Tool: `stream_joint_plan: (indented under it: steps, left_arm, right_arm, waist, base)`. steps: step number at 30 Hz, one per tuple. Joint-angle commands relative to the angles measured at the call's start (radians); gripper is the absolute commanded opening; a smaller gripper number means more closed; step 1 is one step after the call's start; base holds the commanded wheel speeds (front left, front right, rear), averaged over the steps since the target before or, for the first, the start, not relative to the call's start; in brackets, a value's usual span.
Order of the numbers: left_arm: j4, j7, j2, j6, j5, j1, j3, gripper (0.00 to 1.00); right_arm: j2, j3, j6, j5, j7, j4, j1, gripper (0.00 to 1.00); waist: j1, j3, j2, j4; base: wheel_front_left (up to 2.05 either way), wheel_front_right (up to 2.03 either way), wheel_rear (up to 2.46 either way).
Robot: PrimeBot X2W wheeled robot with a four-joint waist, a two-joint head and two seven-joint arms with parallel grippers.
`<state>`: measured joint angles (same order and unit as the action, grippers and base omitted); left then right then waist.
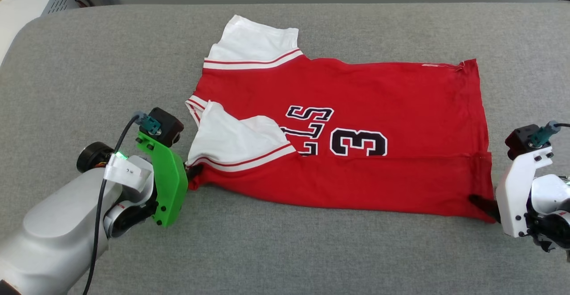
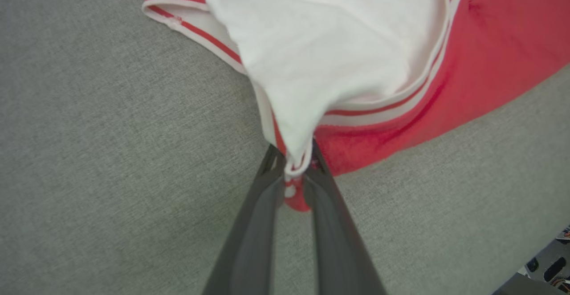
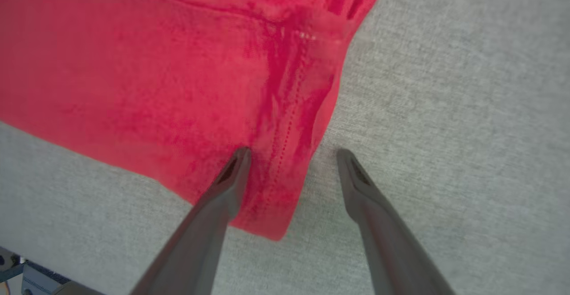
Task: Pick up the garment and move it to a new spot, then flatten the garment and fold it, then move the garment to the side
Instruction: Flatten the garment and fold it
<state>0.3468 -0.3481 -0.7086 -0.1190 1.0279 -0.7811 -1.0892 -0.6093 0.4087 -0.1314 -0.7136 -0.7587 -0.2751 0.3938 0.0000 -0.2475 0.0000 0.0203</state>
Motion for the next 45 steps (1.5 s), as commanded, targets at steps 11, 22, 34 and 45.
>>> stream_joint_plan:
  steps: [11, 22, 34, 45]
  left_arm:
    - [0.013, 0.033, 0.004, 0.005, -0.005, -0.006, 0.008, 0.0]
    - [-0.023, 0.061, -0.049, 0.016, 0.017, 0.078, -0.001, 0.0]
    - [-0.235, 0.075, -0.159, 0.115, 0.065, 0.252, -0.022, 0.0]
    - [-0.254, 0.102, -0.157, 0.163, 0.086, 0.351, -0.052, 0.0]
  right_arm:
    - [0.066, 0.103, 0.001, -0.049, 0.113, -0.131, 0.0, 0.0]
    - [-0.009, 0.081, 0.001, -0.094, 0.268, -0.009, -0.014, 0.0]
    - [-0.088, -0.03, 0.001, -0.092, 0.253, 0.168, -0.224, 0.0]
    - [-0.042, -0.151, 0.001, -0.092, 0.213, 0.186, -0.393, 0.0]
  waist:
    - [0.0, -0.023, 0.0, 0.006]
    - [0.0, 0.091, 0.0, -0.019]
    - [0.0, 0.166, 0.0, -0.015]
    - [0.0, 0.15, 0.0, -0.009]
  base:
    - [0.0, 0.0, 0.0]
    - [0.0, 0.0, 0.0]
    - [0.0, 0.0, 0.0]
    - [0.0, 0.0, 0.0]
